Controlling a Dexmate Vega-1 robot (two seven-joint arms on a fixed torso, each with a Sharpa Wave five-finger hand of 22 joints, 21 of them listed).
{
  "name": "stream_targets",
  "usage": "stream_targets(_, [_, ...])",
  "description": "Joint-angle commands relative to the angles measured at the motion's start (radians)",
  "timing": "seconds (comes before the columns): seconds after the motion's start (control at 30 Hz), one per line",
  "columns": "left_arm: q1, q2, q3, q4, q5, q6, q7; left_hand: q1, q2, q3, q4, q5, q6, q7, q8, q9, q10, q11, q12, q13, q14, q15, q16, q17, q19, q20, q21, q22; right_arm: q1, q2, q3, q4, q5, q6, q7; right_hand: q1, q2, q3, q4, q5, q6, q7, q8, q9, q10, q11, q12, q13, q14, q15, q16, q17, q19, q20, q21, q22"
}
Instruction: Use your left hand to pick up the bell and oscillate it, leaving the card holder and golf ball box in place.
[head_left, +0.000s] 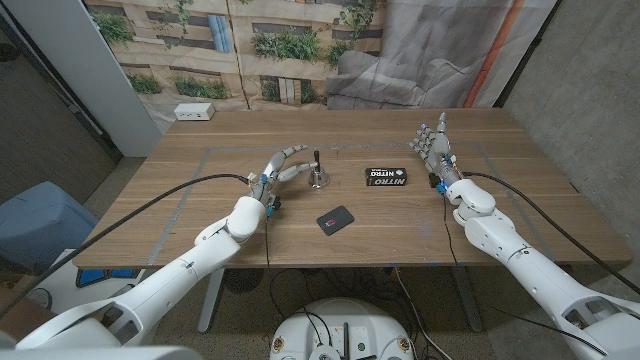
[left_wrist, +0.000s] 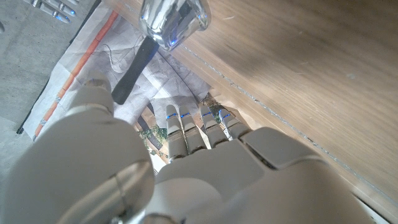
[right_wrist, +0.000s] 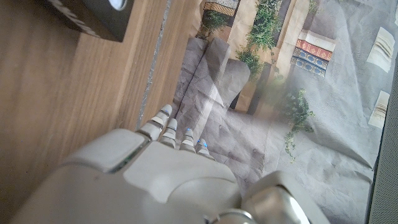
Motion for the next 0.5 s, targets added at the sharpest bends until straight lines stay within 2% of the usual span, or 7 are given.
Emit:
stream_targets(0.03, [-0.014, 0.025, -0.020, 0.021, -0.103, -0.052, -0.140, -0.031, 0.002, -0.011, 0.007, 0.000, -0.041, 0.014, 0.002, 0.000, -0.052, 0.019, 0.001, 0.000, -0.044, 0.005, 0.002, 0.002, -0.037, -0.003, 0.001, -0.001, 0.000, 0.000, 0.000, 0.001, 0.001, -0.001, 0.000, 0.003, 0.097, -0.006, -0.001, 0.007, -0.008, 0.000, 0.006, 0.003, -0.005, 0.001, 0.004, 0.003, -0.004, 0.000, 0.003, 0.004, 0.007, -0.001, 0.005, 0.003])
stream_targets(0.2, [-0.020, 0.014, -0.036, 0.050, -0.159, -0.092, -0.180, -0.052, 0.013, -0.013, 0.013, -0.001, -0.046, 0.036, 0.010, 0.000, -0.061, 0.033, 0.008, 0.000, -0.043, 0.016, 0.009, 0.002, -0.047, 0.002, 0.005, -0.001, 0.001, 0.000, 0.000, 0.001, 0.000, 0.000, 0.001, 0.003, 0.097, -0.006, -0.001, 0.007, -0.008, 0.000, 0.006, 0.003, -0.006, 0.000, 0.004, 0.003, -0.004, -0.001, 0.003, 0.004, 0.007, 0.000, 0.005, 0.003])
stream_targets(0.5, [-0.019, 0.009, -0.064, 0.057, -0.225, -0.114, -0.219, -0.079, 0.033, -0.015, 0.028, -0.003, -0.053, 0.040, 0.010, 0.000, -0.069, 0.036, 0.009, 0.000, -0.051, 0.012, 0.009, 0.004, -0.042, 0.002, 0.010, 0.000, 0.001, 0.000, 0.000, 0.001, 0.001, -0.001, 0.001, 0.003, 0.097, -0.006, -0.001, 0.007, -0.008, 0.000, 0.006, 0.003, -0.004, 0.002, 0.005, 0.003, -0.003, 0.001, 0.004, 0.004, 0.007, 0.000, 0.005, 0.003])
